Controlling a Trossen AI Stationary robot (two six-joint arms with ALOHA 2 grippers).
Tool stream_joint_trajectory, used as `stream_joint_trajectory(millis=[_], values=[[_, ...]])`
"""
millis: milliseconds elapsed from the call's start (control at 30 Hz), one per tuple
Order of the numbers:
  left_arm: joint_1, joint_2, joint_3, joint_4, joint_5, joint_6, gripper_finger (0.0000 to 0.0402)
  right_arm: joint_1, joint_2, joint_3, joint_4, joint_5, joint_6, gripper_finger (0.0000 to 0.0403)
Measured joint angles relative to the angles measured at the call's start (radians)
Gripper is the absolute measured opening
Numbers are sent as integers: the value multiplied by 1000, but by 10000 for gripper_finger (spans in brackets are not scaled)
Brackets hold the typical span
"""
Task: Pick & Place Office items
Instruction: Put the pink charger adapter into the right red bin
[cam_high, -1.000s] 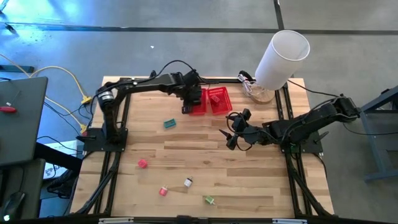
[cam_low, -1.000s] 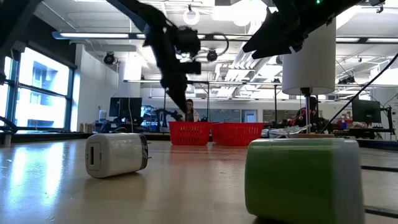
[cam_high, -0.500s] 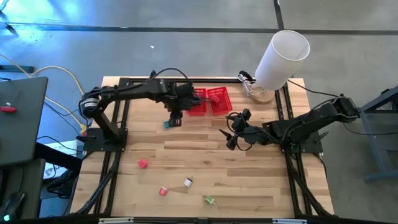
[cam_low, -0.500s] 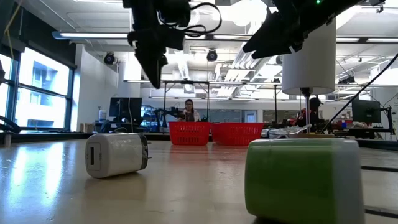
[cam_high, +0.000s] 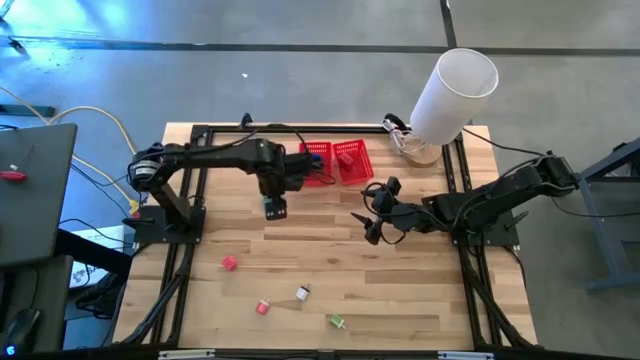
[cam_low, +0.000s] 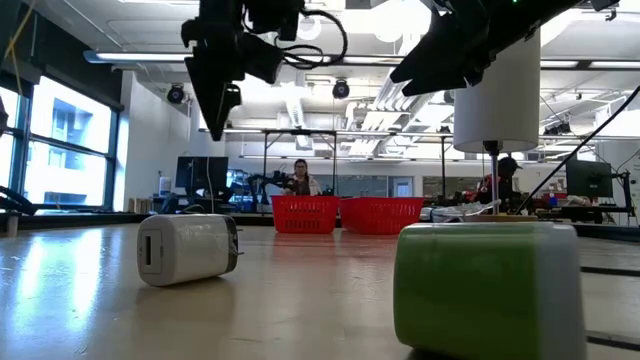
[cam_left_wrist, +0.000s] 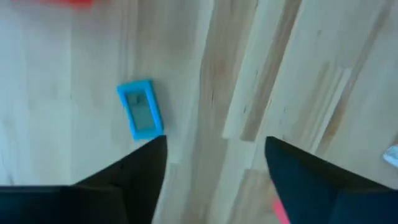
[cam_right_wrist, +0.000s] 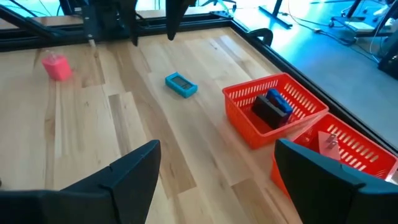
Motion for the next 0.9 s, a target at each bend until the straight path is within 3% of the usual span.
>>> stream_joint_trajectory(millis=[133,333,633,900], values=[[-28,0,0,-109,-2,-190,299,0,0,0,0,-1,0,303],[-139,0,-2,-233,-68,-365,304,0,0,0,0,-1,-4,303],[-301,0,-14,-200,-118,-494,304,0,0,0,8,-4,-7,303],[-368,-80,-178,-163,-117,-525,298,0,0,1,47,-31,-8,303]])
